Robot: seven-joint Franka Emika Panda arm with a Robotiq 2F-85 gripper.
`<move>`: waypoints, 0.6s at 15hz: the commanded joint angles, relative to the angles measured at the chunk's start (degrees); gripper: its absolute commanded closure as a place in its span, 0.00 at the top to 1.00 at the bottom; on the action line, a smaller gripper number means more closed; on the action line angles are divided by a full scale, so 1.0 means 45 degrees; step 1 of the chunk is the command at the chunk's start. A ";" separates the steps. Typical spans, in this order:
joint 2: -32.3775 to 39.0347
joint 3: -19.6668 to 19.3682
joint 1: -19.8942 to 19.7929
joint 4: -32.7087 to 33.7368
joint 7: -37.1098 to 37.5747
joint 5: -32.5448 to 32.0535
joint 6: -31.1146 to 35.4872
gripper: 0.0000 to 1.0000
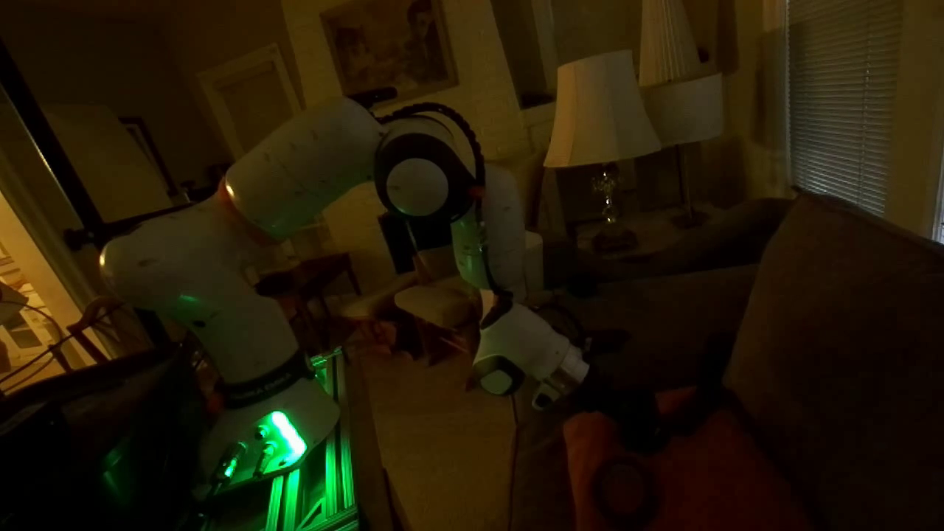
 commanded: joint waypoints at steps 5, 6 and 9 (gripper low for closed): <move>-0.1413 0.0048 -0.0293 -0.1223 0.1109 -0.0709 -0.1224 0.87; -0.1679 0.0104 -0.0370 -0.1417 0.1217 -0.0976 -0.1438 0.88; -0.2523 0.0204 -0.0526 -0.2177 0.1542 -0.1609 -0.1972 0.92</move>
